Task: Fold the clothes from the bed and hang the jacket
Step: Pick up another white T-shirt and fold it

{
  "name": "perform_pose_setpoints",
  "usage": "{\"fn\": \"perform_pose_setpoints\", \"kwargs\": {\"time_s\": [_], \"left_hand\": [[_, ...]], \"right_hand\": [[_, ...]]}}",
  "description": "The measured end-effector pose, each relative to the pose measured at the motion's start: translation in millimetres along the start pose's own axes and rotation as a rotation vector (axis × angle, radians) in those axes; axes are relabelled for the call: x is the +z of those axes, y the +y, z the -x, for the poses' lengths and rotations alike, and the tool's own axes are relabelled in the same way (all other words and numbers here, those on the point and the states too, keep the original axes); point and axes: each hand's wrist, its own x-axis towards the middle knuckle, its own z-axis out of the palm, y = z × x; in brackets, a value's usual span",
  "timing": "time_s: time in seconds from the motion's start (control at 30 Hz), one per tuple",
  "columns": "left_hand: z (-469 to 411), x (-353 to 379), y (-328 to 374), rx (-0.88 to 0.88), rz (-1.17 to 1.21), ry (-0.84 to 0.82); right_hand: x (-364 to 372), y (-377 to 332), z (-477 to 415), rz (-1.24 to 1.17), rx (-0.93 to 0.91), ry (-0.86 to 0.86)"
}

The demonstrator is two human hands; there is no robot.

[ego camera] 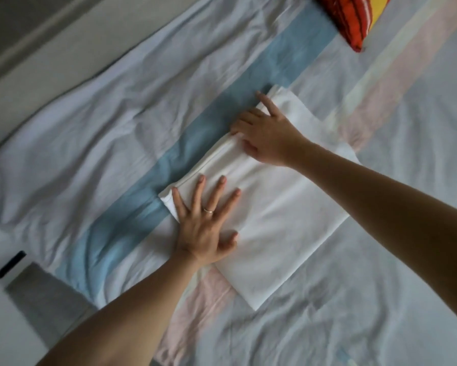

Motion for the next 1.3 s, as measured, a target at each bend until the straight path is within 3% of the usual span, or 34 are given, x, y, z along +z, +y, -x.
{"fn": "perform_pose_setpoints", "kwargs": {"time_s": [0.13, 0.3, 0.47, 0.57, 0.63, 0.73, 0.9, 1.23, 1.3], "left_hand": [[0.7, -0.5, -1.2, 0.013, 0.02, 0.028], [0.9, -0.9, -1.9, 0.013, 0.041, 0.038], [1.3, 0.2, -3.5, 0.027, 0.04, 0.025], [1.7, -0.2, -2.5, 0.02, 0.034, 0.015], [1.9, -0.4, -2.6, 0.021, 0.028, 0.006], [1.9, -0.5, -2.8, 0.022, 0.027, 0.009], [0.8, 0.7, -3.3, 0.027, 0.044, 0.035], [1.1, 5.2, -3.0, 0.034, 0.024, 0.065], [1.6, 5.1, -3.1, 0.037, 0.018, 0.064]], "right_hand": [[-10.9, 25.9, -4.4, -0.014, 0.07, -0.253], [-24.4, 43.5, -6.7, 0.133, 0.125, -0.337], [-27.8, 59.9, -4.5, 0.335, 0.441, -0.428], [-23.9, 68.0, -1.9, 0.108, 0.512, -0.293], [-25.4, 72.5, -1.0, -0.115, 0.431, -0.184], [-24.3, 75.2, -5.0, -0.23, 0.385, -0.192], [-22.6, 81.4, -20.3, -0.452, 0.627, -0.033], [14.7, 77.4, -23.3, -0.592, 0.792, -0.262], [11.9, 83.0, -23.5, -0.75, 0.811, -0.211]]}}
